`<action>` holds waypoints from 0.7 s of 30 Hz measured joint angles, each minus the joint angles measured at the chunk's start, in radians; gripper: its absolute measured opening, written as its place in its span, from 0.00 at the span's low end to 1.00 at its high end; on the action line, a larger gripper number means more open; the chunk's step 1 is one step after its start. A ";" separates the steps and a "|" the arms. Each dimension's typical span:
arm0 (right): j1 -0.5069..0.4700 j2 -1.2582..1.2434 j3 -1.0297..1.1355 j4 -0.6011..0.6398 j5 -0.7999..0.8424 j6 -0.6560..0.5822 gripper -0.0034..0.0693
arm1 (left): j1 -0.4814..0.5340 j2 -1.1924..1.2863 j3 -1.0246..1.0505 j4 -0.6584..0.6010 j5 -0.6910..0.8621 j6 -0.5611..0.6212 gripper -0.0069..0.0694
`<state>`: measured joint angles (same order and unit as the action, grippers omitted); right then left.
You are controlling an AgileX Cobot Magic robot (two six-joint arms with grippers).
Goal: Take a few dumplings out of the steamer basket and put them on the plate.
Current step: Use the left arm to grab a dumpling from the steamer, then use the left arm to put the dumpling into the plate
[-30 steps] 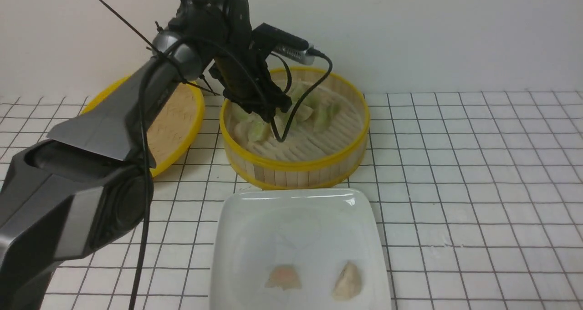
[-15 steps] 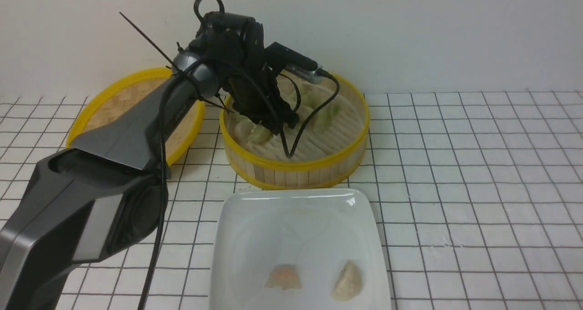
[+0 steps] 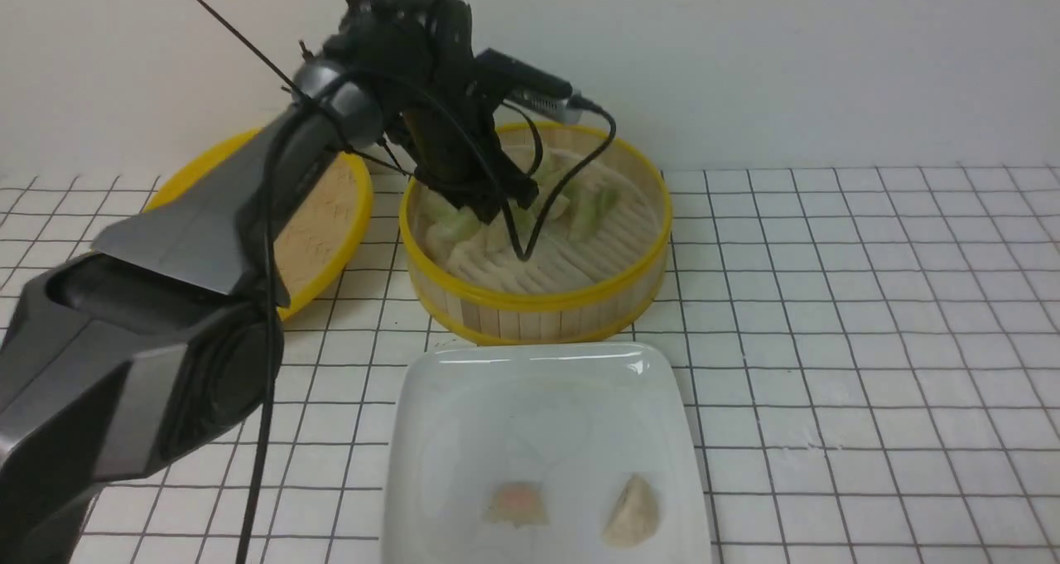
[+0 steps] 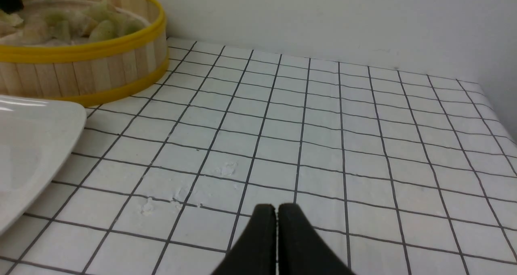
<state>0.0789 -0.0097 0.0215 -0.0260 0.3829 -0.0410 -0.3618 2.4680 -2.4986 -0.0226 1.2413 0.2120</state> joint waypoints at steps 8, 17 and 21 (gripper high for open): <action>0.000 0.000 0.000 0.000 0.000 0.000 0.05 | 0.000 -0.284 0.134 -0.118 0.003 -0.064 0.38; 0.000 0.000 0.000 0.000 0.000 0.000 0.05 | -0.087 -0.563 0.668 -0.168 0.006 -0.087 0.38; 0.000 0.000 0.000 0.000 0.000 0.000 0.05 | -0.159 -0.520 0.816 -0.168 0.006 -0.086 0.38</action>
<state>0.0789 -0.0097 0.0215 -0.0260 0.3829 -0.0410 -0.5205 1.9478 -1.6828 -0.1905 1.2478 0.1262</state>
